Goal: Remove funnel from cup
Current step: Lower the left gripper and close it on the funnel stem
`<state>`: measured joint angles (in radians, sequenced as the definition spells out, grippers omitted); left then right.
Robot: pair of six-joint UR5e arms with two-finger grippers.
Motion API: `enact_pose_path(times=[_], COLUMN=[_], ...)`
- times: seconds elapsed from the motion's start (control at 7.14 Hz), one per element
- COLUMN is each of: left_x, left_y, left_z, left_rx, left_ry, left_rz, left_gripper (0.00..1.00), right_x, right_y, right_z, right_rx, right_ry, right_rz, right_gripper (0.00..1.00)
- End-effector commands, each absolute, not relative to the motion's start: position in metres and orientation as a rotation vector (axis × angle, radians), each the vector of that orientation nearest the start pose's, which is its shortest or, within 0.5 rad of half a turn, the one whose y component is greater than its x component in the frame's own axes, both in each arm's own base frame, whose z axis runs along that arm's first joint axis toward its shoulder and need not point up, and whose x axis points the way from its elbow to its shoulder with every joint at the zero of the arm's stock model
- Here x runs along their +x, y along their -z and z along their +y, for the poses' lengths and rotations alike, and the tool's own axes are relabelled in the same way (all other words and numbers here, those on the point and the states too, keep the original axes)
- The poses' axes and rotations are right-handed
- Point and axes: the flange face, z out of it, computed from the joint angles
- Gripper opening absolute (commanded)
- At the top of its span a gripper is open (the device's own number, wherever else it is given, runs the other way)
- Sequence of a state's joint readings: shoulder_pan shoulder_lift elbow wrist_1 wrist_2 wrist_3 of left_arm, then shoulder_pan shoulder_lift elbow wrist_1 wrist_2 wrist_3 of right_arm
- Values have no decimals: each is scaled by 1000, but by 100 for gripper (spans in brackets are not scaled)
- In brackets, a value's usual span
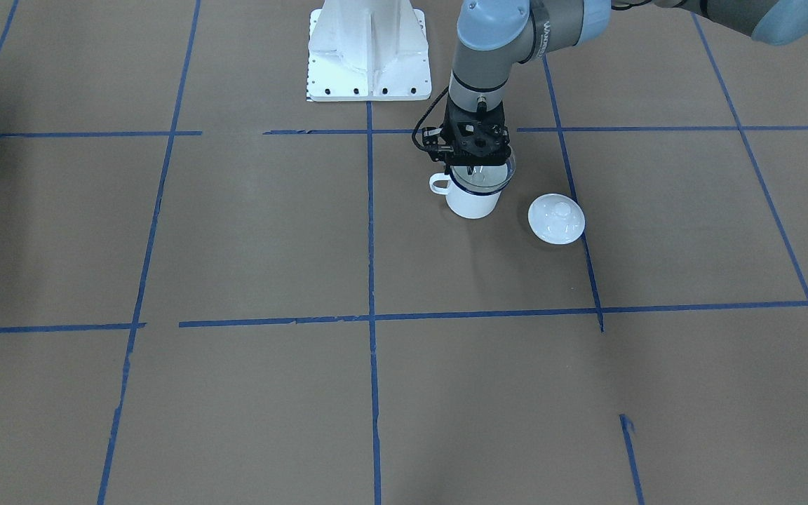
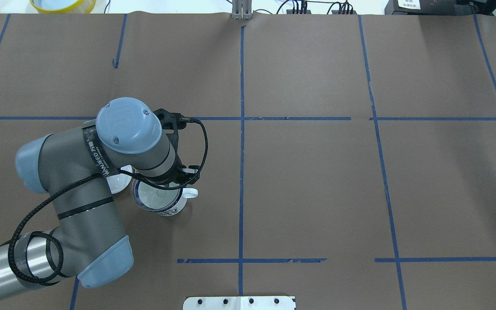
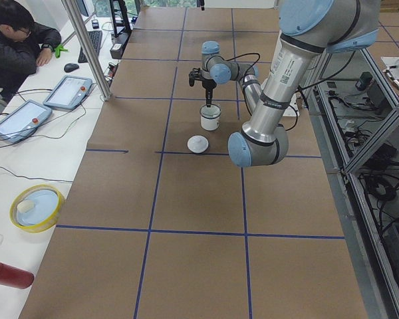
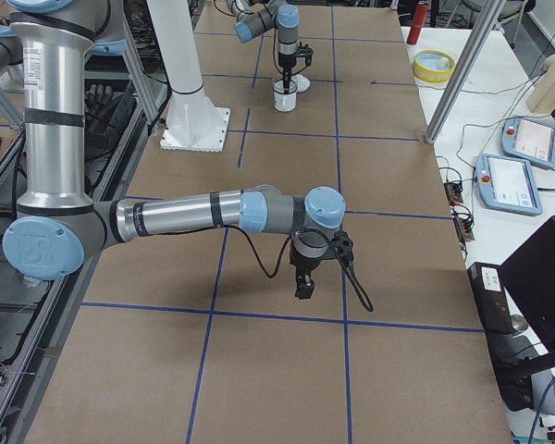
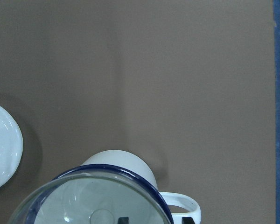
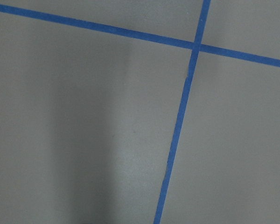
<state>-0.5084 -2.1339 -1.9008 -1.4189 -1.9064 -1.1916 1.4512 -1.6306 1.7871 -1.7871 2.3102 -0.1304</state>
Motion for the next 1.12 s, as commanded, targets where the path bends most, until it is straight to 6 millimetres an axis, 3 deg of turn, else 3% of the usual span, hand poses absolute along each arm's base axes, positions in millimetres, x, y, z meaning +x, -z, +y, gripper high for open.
enact_pose_path(times=[0.0, 0.42, 0.7, 0.98], left_x=[487, 487, 465, 416], left_y=[-220, -210, -190, -158], left_z=[-383, -373, -365, -351], left_rx=[20, 10, 21, 32], left_ry=[-2, 13, 31, 48], left_rz=[797, 815, 849, 854], left_gripper=[45, 0, 0, 0], right_x=[11, 11, 11, 11], right_y=[-605, -605, -605, -604], right_z=[-462, -462, -462, -462], right_rx=[-53, -53, -53, -52], right_ry=[216, 216, 216, 217], right_rz=[-741, -741, -741, -741], right_gripper=[100, 100, 100, 100])
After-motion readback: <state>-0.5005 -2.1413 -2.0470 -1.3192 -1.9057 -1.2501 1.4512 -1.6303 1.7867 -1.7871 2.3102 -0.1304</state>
